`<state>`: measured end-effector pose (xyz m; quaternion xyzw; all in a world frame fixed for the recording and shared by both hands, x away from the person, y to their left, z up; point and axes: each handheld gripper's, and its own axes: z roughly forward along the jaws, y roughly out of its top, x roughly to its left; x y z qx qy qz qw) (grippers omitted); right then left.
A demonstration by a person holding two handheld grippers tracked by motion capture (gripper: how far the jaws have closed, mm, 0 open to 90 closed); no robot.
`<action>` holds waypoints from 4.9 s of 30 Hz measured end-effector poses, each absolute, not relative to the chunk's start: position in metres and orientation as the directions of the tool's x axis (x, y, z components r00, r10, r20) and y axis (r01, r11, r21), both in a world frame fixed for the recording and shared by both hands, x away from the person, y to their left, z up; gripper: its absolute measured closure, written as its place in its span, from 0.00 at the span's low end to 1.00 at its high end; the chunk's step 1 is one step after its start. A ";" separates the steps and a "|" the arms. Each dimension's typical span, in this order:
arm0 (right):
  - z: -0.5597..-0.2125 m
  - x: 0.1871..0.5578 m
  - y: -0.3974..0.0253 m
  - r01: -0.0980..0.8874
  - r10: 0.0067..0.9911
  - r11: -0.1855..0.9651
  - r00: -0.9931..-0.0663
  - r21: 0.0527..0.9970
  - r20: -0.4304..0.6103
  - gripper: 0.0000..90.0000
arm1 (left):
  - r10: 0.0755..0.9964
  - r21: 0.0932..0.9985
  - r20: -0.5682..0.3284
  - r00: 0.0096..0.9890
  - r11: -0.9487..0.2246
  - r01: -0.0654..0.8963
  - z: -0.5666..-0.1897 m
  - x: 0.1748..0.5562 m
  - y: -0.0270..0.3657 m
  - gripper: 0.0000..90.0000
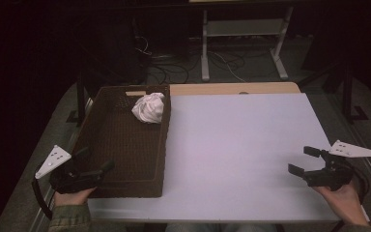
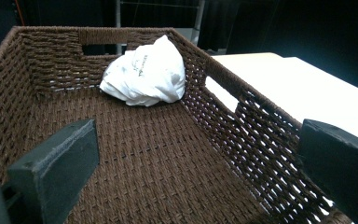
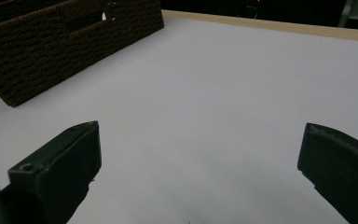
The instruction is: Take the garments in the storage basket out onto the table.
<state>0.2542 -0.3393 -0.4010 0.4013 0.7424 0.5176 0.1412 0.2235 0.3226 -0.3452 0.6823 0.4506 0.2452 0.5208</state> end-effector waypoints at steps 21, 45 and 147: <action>-0.405 0.255 -0.341 0.447 0.740 0.150 -0.642 0.882 0.200 0.00 | 0.854 0.913 -0.075 0.516 -0.149 0.379 -0.334 0.232 0.307 0.00; -0.409 0.257 -0.336 0.457 0.723 0.185 -0.663 0.870 0.194 0.00 | 0.824 0.900 -0.042 0.565 -0.214 0.380 -0.303 0.270 0.299 0.00; -0.415 0.256 -0.325 0.484 0.689 0.230 -0.693 0.844 0.210 0.00 | 0.759 0.705 -0.016 0.651 -0.453 0.545 -0.331 0.490 0.260 0.00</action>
